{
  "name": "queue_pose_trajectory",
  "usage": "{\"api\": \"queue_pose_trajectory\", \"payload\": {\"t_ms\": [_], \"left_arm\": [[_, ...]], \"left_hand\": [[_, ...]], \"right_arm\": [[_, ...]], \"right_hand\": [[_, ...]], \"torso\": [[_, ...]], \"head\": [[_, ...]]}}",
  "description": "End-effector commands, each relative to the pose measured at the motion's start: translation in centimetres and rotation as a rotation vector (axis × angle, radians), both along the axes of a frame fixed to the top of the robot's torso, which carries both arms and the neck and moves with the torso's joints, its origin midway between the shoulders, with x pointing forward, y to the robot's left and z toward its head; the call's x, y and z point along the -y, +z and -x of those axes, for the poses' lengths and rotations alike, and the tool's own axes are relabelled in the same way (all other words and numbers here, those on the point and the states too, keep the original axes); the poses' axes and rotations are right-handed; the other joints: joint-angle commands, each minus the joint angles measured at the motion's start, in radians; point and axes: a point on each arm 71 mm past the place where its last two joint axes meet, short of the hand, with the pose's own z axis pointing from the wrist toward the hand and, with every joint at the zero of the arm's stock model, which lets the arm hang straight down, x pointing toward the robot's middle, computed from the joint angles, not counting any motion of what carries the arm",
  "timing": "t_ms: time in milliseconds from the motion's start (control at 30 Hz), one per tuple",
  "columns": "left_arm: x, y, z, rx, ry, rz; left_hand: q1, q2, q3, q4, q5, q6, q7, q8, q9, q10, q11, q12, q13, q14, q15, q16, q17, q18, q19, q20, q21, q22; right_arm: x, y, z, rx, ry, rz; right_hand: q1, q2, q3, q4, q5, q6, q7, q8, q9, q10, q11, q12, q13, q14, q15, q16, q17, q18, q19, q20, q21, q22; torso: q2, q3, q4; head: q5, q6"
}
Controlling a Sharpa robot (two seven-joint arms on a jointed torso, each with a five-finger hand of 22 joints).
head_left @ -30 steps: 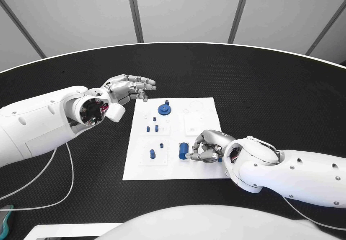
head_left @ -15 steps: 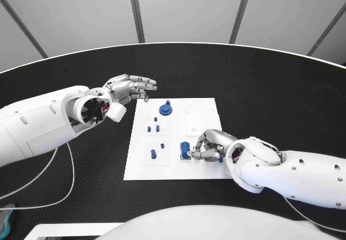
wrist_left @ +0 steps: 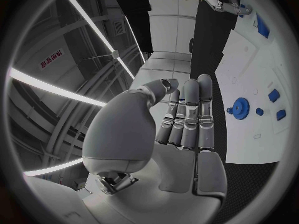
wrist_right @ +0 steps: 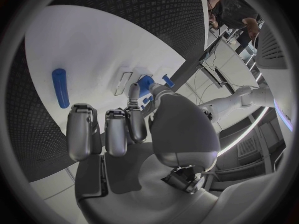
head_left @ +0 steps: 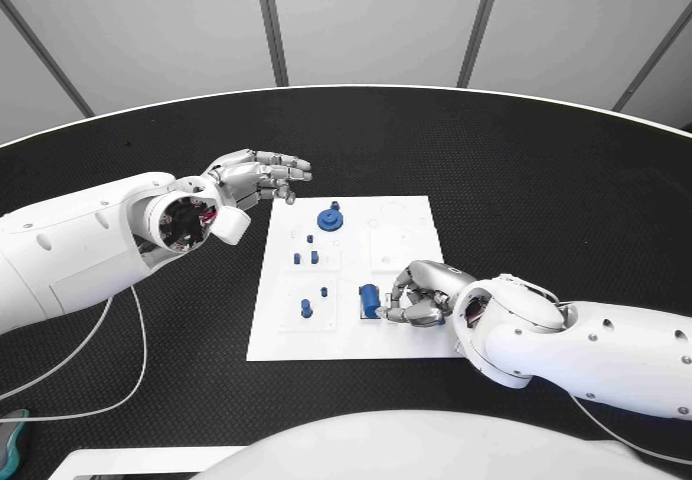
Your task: Assemble the parts on the task board
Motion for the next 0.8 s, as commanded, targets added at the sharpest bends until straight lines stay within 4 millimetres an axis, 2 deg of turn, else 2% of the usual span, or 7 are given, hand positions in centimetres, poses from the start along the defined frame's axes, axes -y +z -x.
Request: {"api": "queue_pose_trajectory", "payload": {"t_ms": [33,200,333,467,567,800], "left_arm": [[-0.04,0.0,0.01,0.0,0.001,0.0],[-0.08,0.01,0.03,0.0,0.002,-0.001],[0.0,0.02,0.06,0.0,-0.001,0.0],[-0.03,0.02,0.05,0.0,0.0,0.0],[-0.05,0.02,0.04,0.0,0.001,0.0],[0.04,0.02,0.04,0.0,-0.001,0.001]], "left_hand": [[-0.004,0.009,-0.006,0.002,0.004,-0.004,0.005,-0.004,-0.002,-0.006,-0.001,0.004,-0.001,-0.003,0.001,-0.001,-0.001,0.018,-0.005,0.002,0.006,0.001],[-0.004,0.009,-0.006,0.002,0.004,-0.004,0.005,-0.004,-0.002,-0.006,-0.001,0.004,-0.001,-0.003,0.001,-0.001,-0.001,0.018,-0.005,0.002,0.006,0.001],[-0.004,0.009,-0.006,0.002,0.004,-0.004,0.005,-0.004,-0.002,-0.006,-0.001,0.004,-0.001,-0.003,0.001,-0.001,-0.001,0.018,-0.005,0.002,0.006,0.001],[-0.004,0.009,-0.006,0.002,0.004,-0.004,0.005,-0.004,-0.002,-0.006,-0.001,0.004,-0.001,-0.003,0.001,-0.001,-0.001,0.018,-0.005,0.002,0.006,0.001],[-0.004,0.009,-0.006,0.002,0.004,-0.004,0.005,-0.004,-0.002,-0.006,-0.001,0.004,-0.001,-0.003,0.001,-0.001,-0.001,0.018,-0.005,0.002,0.006,0.001],[-0.004,0.009,-0.006,0.002,0.004,-0.004,0.005,-0.004,-0.002,-0.006,-0.001,0.004,-0.001,-0.003,0.001,-0.001,-0.001,0.018,-0.005,0.002,0.006,0.001]], "right_arm": [[0.12,0.07,0.06,0.003,0.0,-0.003],[0.28,0.15,0.06,0.009,-0.005,-0.009],[0.22,0.21,0.07,0.013,-0.008,-0.014],[0.23,0.18,-0.03,0.017,-0.014,-0.016],[0.28,0.08,-0.19,0.018,-0.02,-0.014],[-0.02,-0.16,-0.55,0.019,-0.021,-0.011]], "right_hand": [[-0.002,-0.017,-0.002,0.004,-0.017,0.002,-0.002,-0.004,0.001,0.037,-0.005,-0.003,0.163,0.093,-0.005,0.001,0.186,-0.007,0.082,-0.008,0.0,0.227],[0.004,-0.022,-0.002,0.002,-0.025,0.001,-0.002,-0.005,0.001,0.036,-0.005,-0.007,0.161,0.093,-0.005,0.001,0.187,-0.007,0.082,-0.007,-0.001,0.227],[0.007,-0.023,-0.001,0.002,-0.026,0.001,-0.002,-0.005,0.001,0.036,-0.005,-0.006,0.161,0.093,-0.005,0.002,0.188,-0.007,0.082,-0.007,-0.001,0.227],[0.007,-0.02,0.0,0.003,-0.027,0.001,-0.002,-0.005,0.001,0.036,-0.005,-0.004,0.162,0.093,-0.005,0.002,0.188,-0.007,0.082,-0.007,-0.001,0.227],[0.006,-0.013,0.003,0.006,-0.023,0.003,-0.002,-0.005,0.001,0.038,-0.005,-0.001,0.164,0.093,-0.005,0.002,0.188,-0.007,0.082,-0.007,0.0,0.228],[-0.004,-0.006,0.004,0.008,-0.014,0.004,-0.002,-0.005,0.0,0.039,-0.005,0.001,0.166,0.093,-0.005,0.002,0.189,-0.008,0.082,-0.007,0.0,0.228]], "torso": [[0.001,-0.0005,0.0002],[0.001,-0.0008,0.0],[0.001,-0.0017,0.0025],[0.001,-0.0007,0.0001],[0.001,-0.0018,0.0003],[0.001,-0.0007,0.0016]], "head": [[-0.001,0.0],[0.0,0.0],[-0.001,0.0],[0.0,0.0],[0.001,0.0],[0.001,0.0]]}}
